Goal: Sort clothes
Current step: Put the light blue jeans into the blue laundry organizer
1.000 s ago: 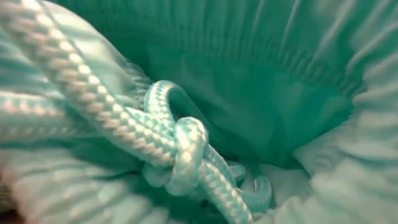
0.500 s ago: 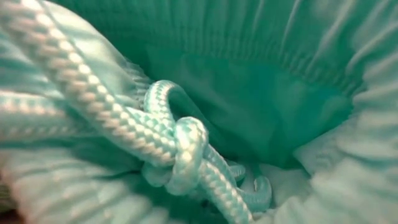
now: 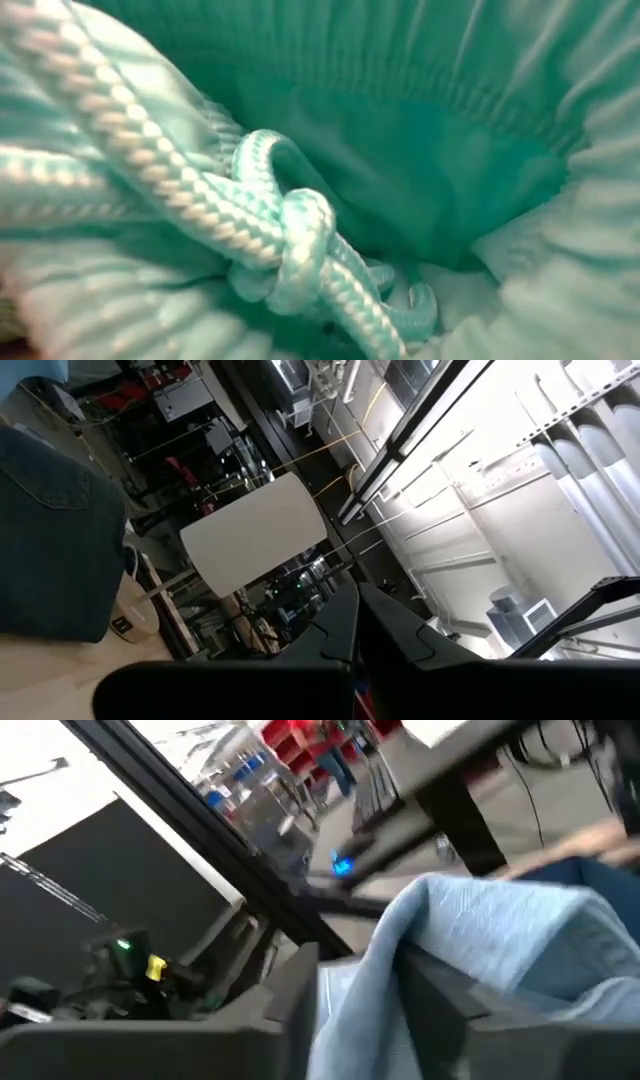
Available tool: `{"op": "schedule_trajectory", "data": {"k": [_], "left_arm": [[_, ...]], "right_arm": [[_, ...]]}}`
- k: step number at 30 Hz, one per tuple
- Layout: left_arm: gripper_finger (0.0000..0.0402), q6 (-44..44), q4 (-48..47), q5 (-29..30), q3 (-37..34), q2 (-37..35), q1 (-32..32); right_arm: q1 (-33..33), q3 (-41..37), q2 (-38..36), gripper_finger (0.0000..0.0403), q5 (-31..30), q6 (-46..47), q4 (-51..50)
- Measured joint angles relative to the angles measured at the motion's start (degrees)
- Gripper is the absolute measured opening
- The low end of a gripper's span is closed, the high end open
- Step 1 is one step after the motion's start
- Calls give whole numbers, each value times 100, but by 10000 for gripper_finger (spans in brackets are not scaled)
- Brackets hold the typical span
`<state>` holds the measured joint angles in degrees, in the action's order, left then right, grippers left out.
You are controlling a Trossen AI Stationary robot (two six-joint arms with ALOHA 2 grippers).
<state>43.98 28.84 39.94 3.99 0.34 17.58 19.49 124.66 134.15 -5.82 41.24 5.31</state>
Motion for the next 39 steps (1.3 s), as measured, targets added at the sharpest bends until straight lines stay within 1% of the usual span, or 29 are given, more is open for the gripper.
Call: {"op": "schedule_trajectory", "data": {"k": [2,4,6,8,14,18,21,28,30,32,33,36,39], "left_arm": [[6,1,-4,2,0,2,0],[6,-1,0,2,0,-1,-2],[6,-1,-2,4,0,2,0],[6,-2,0,4,0,2,-2],[6,-1,0,4,0,2,-2],[6,-1,-1,4,0,2,-2],[6,4,0,2,0,2,-2],[6,12,0,-2,0,2,-2],[6,12,0,-2,0,2,-2],[6,14,2,-7,0,2,-2],[6,17,2,-25,0,2,-2],[6,6,4,-44,0,2,-2],[6,3,2,-44,0,2,-2]], "right_arm": [[0,-13,55,184,71,85,-239],[0,-4,218,218,196,228,-260],[0,-8,310,241,369,387,-460],[2,-7,430,251,467,551,-566],[23,-2,478,254,591,648,-1093],[17,-7,454,254,603,456,-1031],[-4,78,452,254,618,188,-672],[13,981,416,255,704,-889,-539],[12,988,353,255,725,-1103,-271],[2,935,195,255,745,-1171,-249],[6,948,113,255,745,-1197,-322],[21,1019,-161,251,706,-1573,-945],[71,1046,-331,237,525,-1778,-1919]]}}
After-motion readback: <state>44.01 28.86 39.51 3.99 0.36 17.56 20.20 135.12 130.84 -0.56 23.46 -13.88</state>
